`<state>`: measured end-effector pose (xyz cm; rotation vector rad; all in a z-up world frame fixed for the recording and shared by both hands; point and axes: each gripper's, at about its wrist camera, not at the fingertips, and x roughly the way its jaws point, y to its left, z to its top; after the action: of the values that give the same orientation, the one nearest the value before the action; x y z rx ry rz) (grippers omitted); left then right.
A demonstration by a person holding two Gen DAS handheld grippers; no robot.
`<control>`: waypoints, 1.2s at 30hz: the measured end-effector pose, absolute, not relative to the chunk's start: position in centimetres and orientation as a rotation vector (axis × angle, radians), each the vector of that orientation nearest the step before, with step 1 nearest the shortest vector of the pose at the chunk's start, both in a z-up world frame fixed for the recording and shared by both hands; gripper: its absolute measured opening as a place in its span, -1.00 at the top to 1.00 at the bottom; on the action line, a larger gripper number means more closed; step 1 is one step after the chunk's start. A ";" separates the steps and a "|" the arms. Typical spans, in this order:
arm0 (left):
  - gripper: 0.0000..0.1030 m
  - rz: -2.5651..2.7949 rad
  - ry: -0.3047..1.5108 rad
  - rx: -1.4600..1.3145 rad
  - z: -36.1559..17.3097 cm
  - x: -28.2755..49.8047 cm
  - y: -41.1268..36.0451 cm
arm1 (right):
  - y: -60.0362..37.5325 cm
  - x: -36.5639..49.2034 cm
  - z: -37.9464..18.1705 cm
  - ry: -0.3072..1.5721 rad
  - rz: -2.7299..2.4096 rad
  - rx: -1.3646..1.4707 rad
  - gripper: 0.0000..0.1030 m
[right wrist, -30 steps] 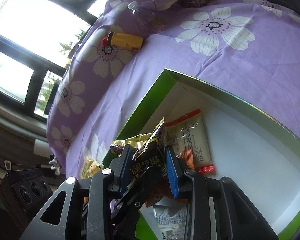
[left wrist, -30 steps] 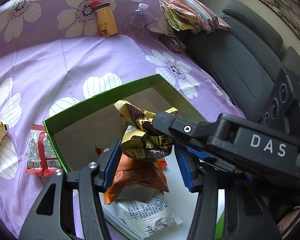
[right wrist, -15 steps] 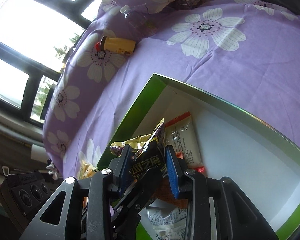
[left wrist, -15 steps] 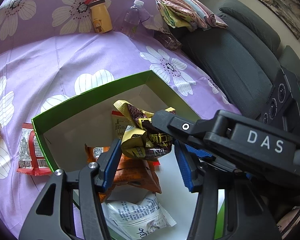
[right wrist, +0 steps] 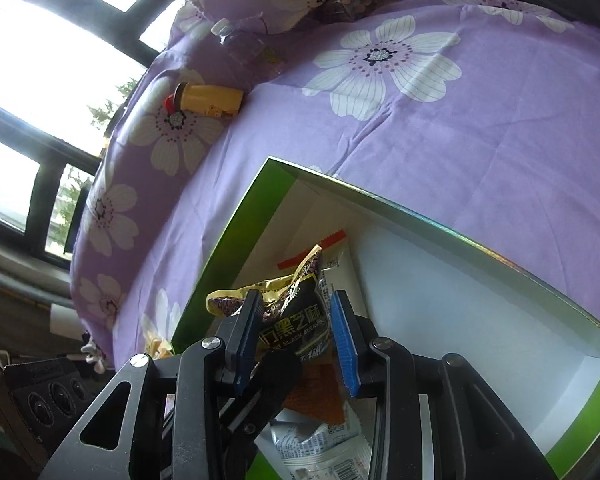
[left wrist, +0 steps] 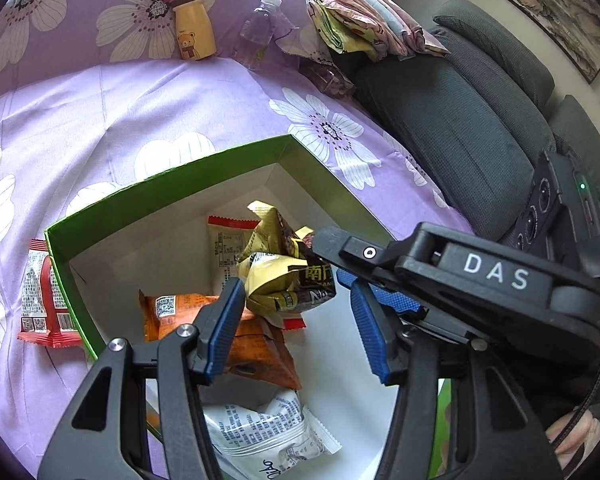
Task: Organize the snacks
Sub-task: 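Lower the wrapper into the box and open the right tool, then withdraw the right tool from the box toward the red-and-white packet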
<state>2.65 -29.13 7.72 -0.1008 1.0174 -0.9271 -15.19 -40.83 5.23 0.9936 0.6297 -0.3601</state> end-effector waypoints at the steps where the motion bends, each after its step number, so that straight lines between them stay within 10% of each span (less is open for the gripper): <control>1: -0.08 -0.932 1.017 -0.103 7.8 2.6 -29.1 | -40.9 -15.3 5.2 0.630 -0.371 0.994 0.28; 23: -0.82 -0.564 0.885 -0.284 10.9 1.8 -8.2 | -36.6 -13.6 8.8 0.564 -0.246 0.838 -0.36; 36: -0.82 -0.285 0.946 -0.438 7.0 2.9 2.4 | -24.0 -5.9 8.8 0.776 0.025 0.573 -0.39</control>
<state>2.92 2.45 7.01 -0.4376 0.9461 -0.2846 -5.90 -24.03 8.82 0.5733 0.7761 0.0248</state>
